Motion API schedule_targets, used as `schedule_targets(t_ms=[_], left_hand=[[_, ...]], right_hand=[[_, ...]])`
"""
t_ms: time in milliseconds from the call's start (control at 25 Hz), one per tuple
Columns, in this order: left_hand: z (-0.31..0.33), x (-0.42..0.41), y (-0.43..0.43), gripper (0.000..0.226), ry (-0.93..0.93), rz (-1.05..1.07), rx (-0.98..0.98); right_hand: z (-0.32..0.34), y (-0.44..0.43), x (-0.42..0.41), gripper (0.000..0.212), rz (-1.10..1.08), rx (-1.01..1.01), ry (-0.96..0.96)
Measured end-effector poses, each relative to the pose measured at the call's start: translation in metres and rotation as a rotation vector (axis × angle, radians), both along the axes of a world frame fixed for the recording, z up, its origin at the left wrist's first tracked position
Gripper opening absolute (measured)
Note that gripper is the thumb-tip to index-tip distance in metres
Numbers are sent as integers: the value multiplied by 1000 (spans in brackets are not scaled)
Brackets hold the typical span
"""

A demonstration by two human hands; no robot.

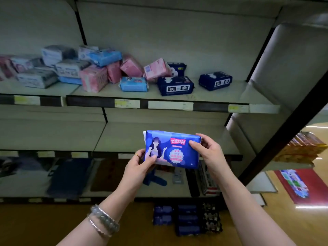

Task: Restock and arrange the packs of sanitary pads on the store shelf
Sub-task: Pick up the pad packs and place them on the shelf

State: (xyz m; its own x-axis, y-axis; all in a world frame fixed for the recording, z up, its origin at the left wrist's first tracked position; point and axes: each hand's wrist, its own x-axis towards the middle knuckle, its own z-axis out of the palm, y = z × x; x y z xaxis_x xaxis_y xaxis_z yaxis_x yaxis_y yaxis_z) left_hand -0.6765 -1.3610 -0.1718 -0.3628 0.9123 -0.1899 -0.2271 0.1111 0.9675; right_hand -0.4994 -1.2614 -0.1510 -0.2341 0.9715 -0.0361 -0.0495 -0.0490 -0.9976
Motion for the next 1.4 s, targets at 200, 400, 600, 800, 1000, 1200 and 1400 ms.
schedule_targets(t_ms=[200,400,600,800,1000,1200,1400], left_hand=[[-42,40,14,24,67,15,-91],[-108,62,21,32,62,9,-213],[-173,64,41,22,60,-29,-329],[-265,53,64,19,44,-43,-405],[-403,30,70,13,71,19,-505],[-506,30,61,20,115,-56,-513],[-621,20,52,38,35,-61,-608]], right_hand=[[-51,23,32,37,32,-78,-64],[-109,34,55,37,68,-145,-130],[-161,46,60,43,88,-200,-133],[-262,57,49,50,114,-240,-219],[-391,58,33,49,107,-278,-178],[-526,57,23,53,104,-361,-179],[-645,54,11,70,304,-390,-482]])
